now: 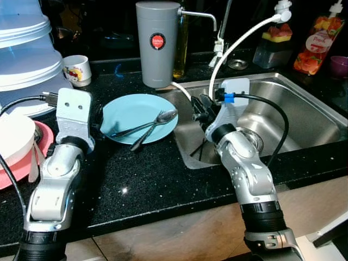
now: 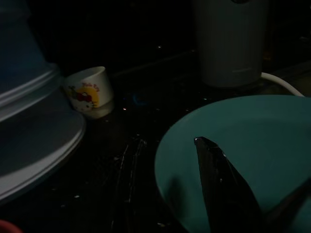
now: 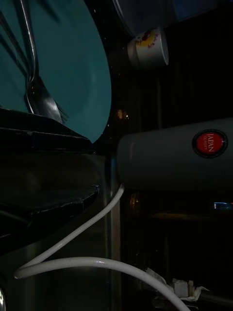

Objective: Kitchen organization

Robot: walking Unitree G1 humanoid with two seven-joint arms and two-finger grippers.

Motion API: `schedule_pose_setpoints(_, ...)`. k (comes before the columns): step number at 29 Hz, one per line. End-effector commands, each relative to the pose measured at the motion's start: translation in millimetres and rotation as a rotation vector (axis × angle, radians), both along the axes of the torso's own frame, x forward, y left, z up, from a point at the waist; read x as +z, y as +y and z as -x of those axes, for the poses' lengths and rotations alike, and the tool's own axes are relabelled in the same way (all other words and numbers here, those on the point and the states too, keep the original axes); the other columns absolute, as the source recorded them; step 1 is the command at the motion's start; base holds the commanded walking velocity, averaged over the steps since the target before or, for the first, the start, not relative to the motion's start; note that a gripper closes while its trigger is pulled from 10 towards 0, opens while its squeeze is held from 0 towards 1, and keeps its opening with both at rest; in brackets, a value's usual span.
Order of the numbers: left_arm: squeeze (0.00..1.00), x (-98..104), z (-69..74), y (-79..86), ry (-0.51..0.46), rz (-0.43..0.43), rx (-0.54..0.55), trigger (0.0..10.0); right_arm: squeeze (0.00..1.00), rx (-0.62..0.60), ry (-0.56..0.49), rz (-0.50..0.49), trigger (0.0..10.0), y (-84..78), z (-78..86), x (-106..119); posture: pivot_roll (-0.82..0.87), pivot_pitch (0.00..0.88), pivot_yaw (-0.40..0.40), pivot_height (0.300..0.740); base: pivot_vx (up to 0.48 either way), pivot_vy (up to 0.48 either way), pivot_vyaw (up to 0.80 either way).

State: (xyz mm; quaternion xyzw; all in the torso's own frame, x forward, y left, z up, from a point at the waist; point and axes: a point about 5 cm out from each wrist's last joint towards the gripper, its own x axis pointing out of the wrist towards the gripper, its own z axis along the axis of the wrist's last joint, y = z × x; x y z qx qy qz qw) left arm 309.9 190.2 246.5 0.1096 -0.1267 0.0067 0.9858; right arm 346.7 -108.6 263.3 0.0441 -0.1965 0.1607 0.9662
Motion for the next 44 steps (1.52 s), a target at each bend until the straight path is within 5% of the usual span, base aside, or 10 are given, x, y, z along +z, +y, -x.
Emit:
schedule_pose_setpoints(1,0.0,-1.4,-1.4,-2.7,0.014,0.0,0.004,10.0,0.0,0.014,0.005,0.002,10.0,1.9,0.1,1.0,-0.04,0.084,0.011,0.74,0.0,0.0,0.0)
schedule_pose_setpoints(21,0.0,2.6,-1.6,22.2,0.045,-0.027,0.052,10.0,0.0,0.041,-0.002,-0.004,10.0,5.4,0.2,4.1,-0.03,0.085,-0.005,0.74,0.0,0.0,0.0)
schedule_pose_setpoints(22,0.5,3.5,-2.2,25.0,0.051,-0.006,0.046,10.0,0.0,0.043,-0.003,-0.004,10.0,5.4,0.3,4.1,-0.03,0.081,-0.008,0.74,0.0,0.0,0.0)
schedule_pose_setpoints(23,0.5,3.5,-2.2,25.0,0.051,-0.006,0.046,10.0,0.0,0.043,-0.003,-0.004,10.0,5.4,0.3,4.1,-0.03,0.081,-0.008,0.74,0.0,0.0,0.0)
schedule_pose_setpoints(24,1.0,4.5,-3.3,27.9,0.064,0.018,0.042,10.0,0.0,0.046,-0.003,-0.002,10.0,5.8,0.5,3.9,-0.03,0.075,-0.012,0.74,0.0,0.0,0.0)
schedule_pose_setpoints(29,1.0,8.2,-9.2,30.9,0.092,0.0,-0.02,10.0,0.0,0.056,-0.002,-0.001,10.0,7.5,0.9,3.3,-0.02,0.064,-0.022,0.74,0.0,0.0,0.0)
schedule_pose_setpoints(30,0.75,12.6,-11.8,29.1,0.082,-0.023,-0.067,10.0,0.0,0.061,-0.003,0.0,10.0,8.4,1.1,3.4,-0.02,0.061,-0.023,0.74,0.0,0.0,0.0)
schedule_pose_setpoints(31,0.75,12.6,-11.8,29.1,0.082,-0.023,-0.067,10.0,0.0,0.061,-0.003,0.0,10.0,8.4,1.1,3.4,-0.02,0.061,-0.023,0.74,0.0,0.0,0.0)
schedule_pose_setpoints(32,0.0,17.1,-13.9,26.5,0.072,-0.049,-0.118,10.0,0.0,0.066,-0.004,-0.001,10.0,9.3,1.2,3.6,-0.02,0.06,-0.023,0.74,0.0,0.0,0.0)
schedule_pose_setpoints(44,0.0,10.4,-22.8,7.6,0.189,-0.179,-0.511,10.0,0.0,0.056,0.101,0.057,10.0,9.8,-2.9,-11.3,-0.01,0.089,-0.028,0.74,0.0,0.0,0.0)
